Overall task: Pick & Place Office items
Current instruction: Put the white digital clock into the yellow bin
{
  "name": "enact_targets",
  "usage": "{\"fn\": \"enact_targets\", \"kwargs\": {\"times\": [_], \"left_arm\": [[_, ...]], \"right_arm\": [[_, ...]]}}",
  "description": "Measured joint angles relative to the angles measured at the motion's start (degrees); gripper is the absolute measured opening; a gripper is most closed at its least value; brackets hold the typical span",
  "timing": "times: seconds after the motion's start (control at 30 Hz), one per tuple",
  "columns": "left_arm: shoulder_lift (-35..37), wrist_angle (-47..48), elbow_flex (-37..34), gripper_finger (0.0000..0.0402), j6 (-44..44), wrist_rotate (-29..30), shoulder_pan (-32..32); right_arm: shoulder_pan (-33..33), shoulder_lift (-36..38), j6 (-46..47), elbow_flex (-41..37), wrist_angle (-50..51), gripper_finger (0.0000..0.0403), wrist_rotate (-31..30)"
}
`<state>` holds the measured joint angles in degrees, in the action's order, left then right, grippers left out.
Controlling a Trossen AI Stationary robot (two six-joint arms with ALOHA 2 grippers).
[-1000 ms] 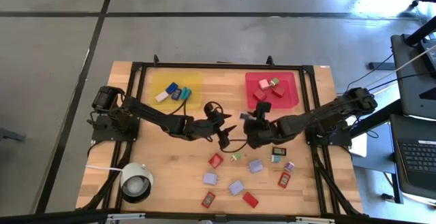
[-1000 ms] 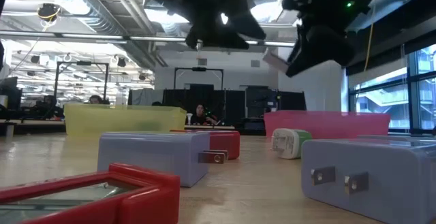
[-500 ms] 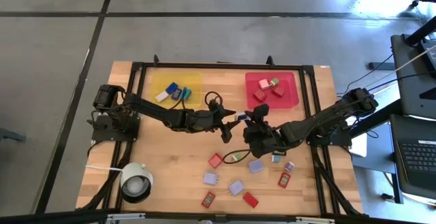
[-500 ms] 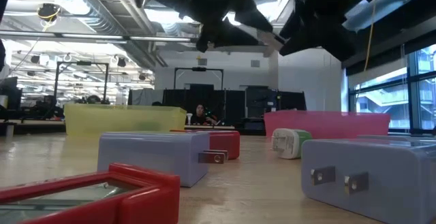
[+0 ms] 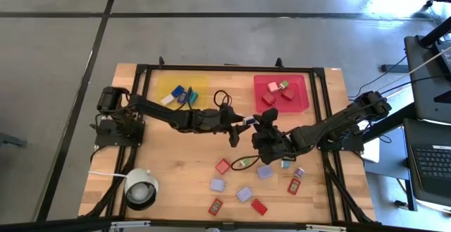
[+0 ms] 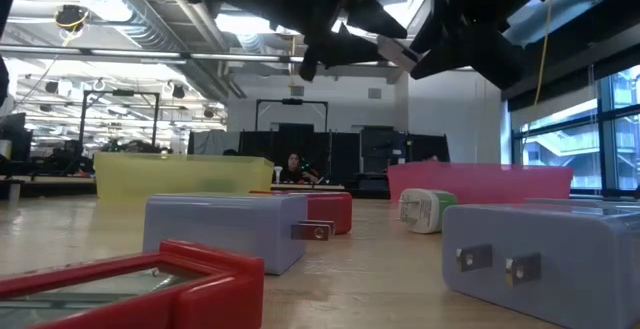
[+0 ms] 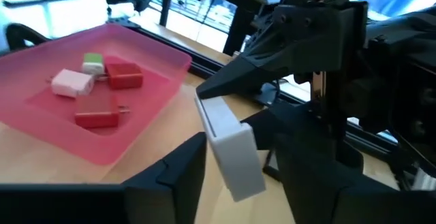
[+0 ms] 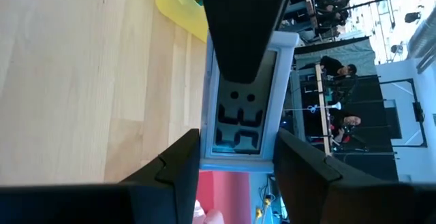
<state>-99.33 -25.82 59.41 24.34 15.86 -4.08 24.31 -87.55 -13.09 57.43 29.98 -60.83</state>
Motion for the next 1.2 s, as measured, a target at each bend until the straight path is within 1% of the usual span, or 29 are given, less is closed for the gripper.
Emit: {"fn": "enact_targets", "kwargs": {"times": [0.13,0.23,0.33,0.43,0.5,0.6,0.7,0.77,0.87,1.0,1.1,1.2], "left_arm": [[0.0,0.1,-0.01,0.0123,0.2,-2.56,0.96],[0.0,0.32,-0.04,0.009,0.99,-2.68,1.46],[0.0,0.42,-0.1,0.0072,1.29,-2.98,2.0],[0.0,0.72,-0.11,0.0072,1.72,-3.46,2.23],[0.0,0.72,-0.12,0.0076,1.67,-3.95,2.36],[-0.04,0.65,-0.1,0.0077,1.2,-4.32,2.36],[-0.04,-0.03,-0.1,0.0071,1.16,-5.16,2.25],[-0.04,-0.32,-0.01,0.0067,1.04,-6.07,2.26],[-0.04,0.21,0.01,0.0066,-0.65,-6.37,2.83],[0.06,4.67,0.01,0.0066,-2.01,-6.49,4.73],[0.07,10.18,0.01,0.0066,-2.47,-3.98,7.44],[0.07,16.58,0.01,0.0066,-2.62,-2.76,9.96]], "right_arm": [[0.03,0.02,0.0,0.0,0.05,0.0159,-0.28],[0.03,0.02,-0.04,0.0,0.33,0.0159,-0.71],[0.34,0.02,-0.04,0.0,0.31,0.0159,-1.14],[0.55,0.04,0.04,0.0,0.24,0.0165,-1.04],[0.55,0.04,0.78,0.0,0.2,0.0178,-0.72],[0.55,0.05,2.6,0.11,-0.86,0.021,2.22],[0.53,0.09,4.54,0.11,-1.08,0.0249,5.99],[0.51,0.07,6.23,0.09,-1.03,0.0272,7.36],[0.51,0.31,9.79,0.07,-0.77,0.0296,9.37],[0.44,1.66,13.77,0.04,0.58,0.0306,13.5],[0.62,3.55,16.88,0.04,3.73,0.0304,15.33],[0.52,6.19,22.68,0.04,7.99,0.0298,21.59]]}}
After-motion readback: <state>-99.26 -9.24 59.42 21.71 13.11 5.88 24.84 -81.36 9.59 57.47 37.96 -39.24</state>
